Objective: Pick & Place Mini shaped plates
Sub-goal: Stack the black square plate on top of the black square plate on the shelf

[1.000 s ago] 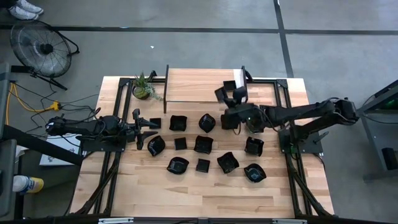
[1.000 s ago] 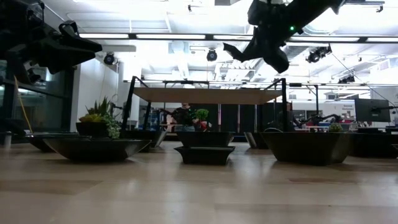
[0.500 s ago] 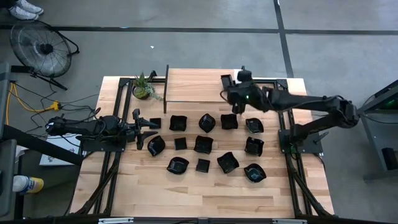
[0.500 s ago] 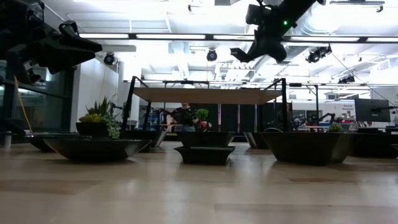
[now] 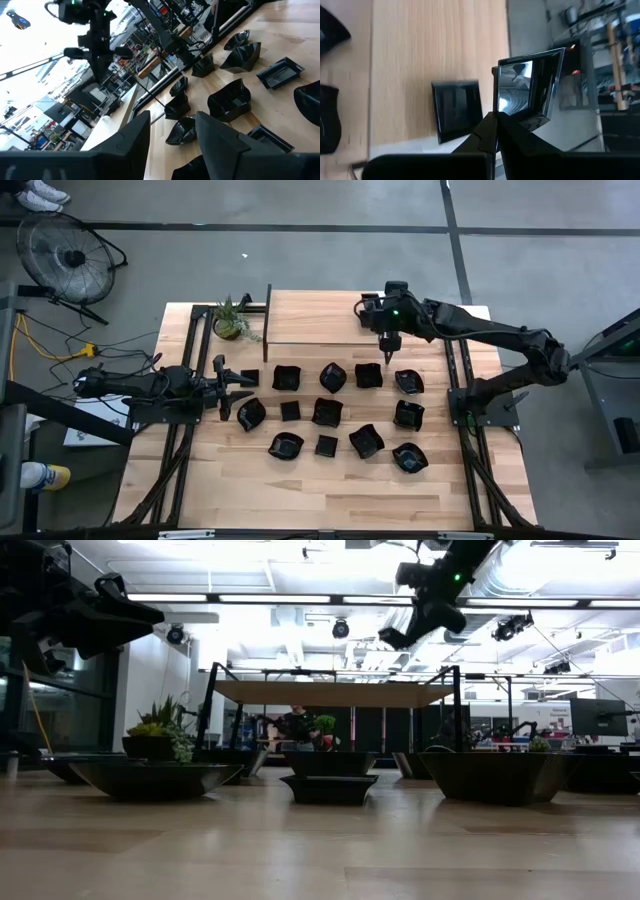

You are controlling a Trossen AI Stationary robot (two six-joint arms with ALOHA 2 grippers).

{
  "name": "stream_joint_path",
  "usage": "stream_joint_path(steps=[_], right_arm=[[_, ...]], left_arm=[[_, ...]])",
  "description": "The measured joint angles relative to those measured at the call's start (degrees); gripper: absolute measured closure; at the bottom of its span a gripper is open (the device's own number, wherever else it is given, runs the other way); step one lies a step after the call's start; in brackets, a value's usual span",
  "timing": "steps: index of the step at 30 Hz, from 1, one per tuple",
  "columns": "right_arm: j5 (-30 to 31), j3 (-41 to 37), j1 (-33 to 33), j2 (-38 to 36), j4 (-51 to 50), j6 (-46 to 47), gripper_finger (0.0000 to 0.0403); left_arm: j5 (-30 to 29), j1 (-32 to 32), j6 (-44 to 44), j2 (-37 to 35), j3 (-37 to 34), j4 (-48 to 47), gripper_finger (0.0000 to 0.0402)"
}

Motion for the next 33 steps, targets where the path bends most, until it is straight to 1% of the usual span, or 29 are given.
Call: stream_joint_path(steps=[11,16,18,22,29,33], right_arm=[[0.96,9.87,-0.73,9.71,-9.47,1.58,0.0397],[3.19,14.89,-0.71,14.11,-18.83,4.40,0.0397],[3.00,16.16,-0.62,15.47,-21.35,5.22,0.0397],[2.93,16.76,-0.22,16.68,-21.61,6.01,0.0397],[2.41,16.76,1.57,16.72,-22.35,7.67,0.0397],[0.59,16.76,2.07,16.72,-22.98,9.52,0.0397]], left_arm=[[0.01,0.00,0.00,0.02,-0.01,-0.02,0.0247],[0.02,0.00,0.00,0.02,-0.02,-0.02,0.0247],[0.02,0.01,0.00,0.01,-0.02,-0.02,0.0247],[0.02,0.00,0.00,0.00,-0.02,-0.01,0.0247],[0.02,0.00,0.00,0.00,-0.01,-0.02,0.0247],[0.01,0.00,0.00,0.01,0.00,-0.02,0.0247]])
